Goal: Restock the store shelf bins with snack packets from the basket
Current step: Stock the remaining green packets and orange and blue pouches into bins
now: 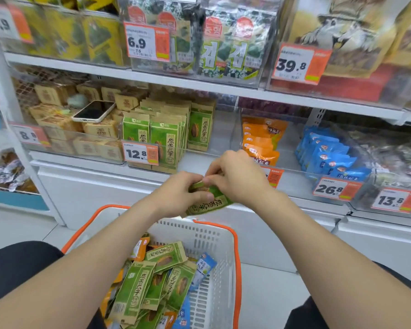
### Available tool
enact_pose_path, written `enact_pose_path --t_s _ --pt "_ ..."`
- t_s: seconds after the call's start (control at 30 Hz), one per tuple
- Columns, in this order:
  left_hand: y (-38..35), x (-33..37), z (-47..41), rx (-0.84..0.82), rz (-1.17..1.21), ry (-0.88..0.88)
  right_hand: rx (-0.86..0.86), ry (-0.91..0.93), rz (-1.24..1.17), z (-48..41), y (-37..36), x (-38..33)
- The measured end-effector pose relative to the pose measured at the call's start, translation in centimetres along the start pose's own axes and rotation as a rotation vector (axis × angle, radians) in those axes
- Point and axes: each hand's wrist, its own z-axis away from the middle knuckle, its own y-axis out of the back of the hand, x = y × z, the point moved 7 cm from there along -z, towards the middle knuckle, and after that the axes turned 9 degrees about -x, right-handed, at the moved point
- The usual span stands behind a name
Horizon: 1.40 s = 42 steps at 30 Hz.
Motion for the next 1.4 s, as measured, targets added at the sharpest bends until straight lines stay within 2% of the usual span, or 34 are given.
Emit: enact_pose_path --t_s 0.07,0.13,0.23,0.3,0.37,0.43,0.5,0.57,0.67,0.73,0.77,0.83,0.97,1.07,1.2,1.4 --pt "2.0 1.3 0.2 0.096 0.066 -0.021 0.181 -0.033 -0.149 -0.1 2.6 0.4" --pt "3.6 2.1 0.2 0.183 0.215 -0.026 0.285 -0.100 -0.371 -0.2 4.4 1.6" --pt "5.1 3.1 -0.4 0.248 0.380 -0.017 0.240 -0.135 -0.739 -1.1 4.5 2.5" --pt "6.2 3.7 -1.4 0.241 0.352 -0.015 0.216 -0.155 -0.879 -2.1 4.2 2.8" --pt "7.3 4.4 -2.3 0.217 0.295 -0.011 0.271 -0.180 -0.886 -3.4 4.6 3.3" --pt "8.6 4.6 -3.3 0.219 0.243 -0.012 0.335 -0.181 -0.780 -4.9 5.5 3.4" --pt "9.8 4.4 -4.2 0.267 0.190 -0.022 0.363 -0.168 -0.658 -6.2 6.3 3.1" --pt "10.5 3.7 -4.8 0.361 0.162 -0.040 0.351 -0.208 -0.654 -7.8 6.0 3.2" --pt "10.5 2.8 -5.2 0.547 0.070 -0.018 0.272 -0.324 -0.794 -9.6 4.0 4.1" --pt "10.3 3.1 -5.6 0.620 -0.037 -0.008 0.181 -0.299 -0.958 -10.5 2.1 4.1" --pt "10.3 3.3 -5.7 0.651 -0.094 -0.021 0.176 -0.289 -1.047 -10.8 1.4 4.3" --pt "10.4 3.8 -5.6 0.732 -0.195 -0.060 0.281 -0.335 -1.143 -10.9 1.2 5.0" --pt "10.8 3.5 -5.0 0.899 -0.459 -0.004 0.637 -0.465 -0.896 -10.8 2.8 6.8" --pt "10.4 2.4 -5.6 0.850 -0.634 0.098 0.722 -0.455 -0.720 -11.2 3.1 6.7" --pt "9.7 0.5 -6.7 0.733 -0.728 0.204 0.690 -0.458 -0.576 -13.2 2.1 6.2" --pt "9.9 -0.2 -7.1 0.784 -0.787 0.219 0.537 -0.513 -0.637 -16.5 -1.1 5.4"
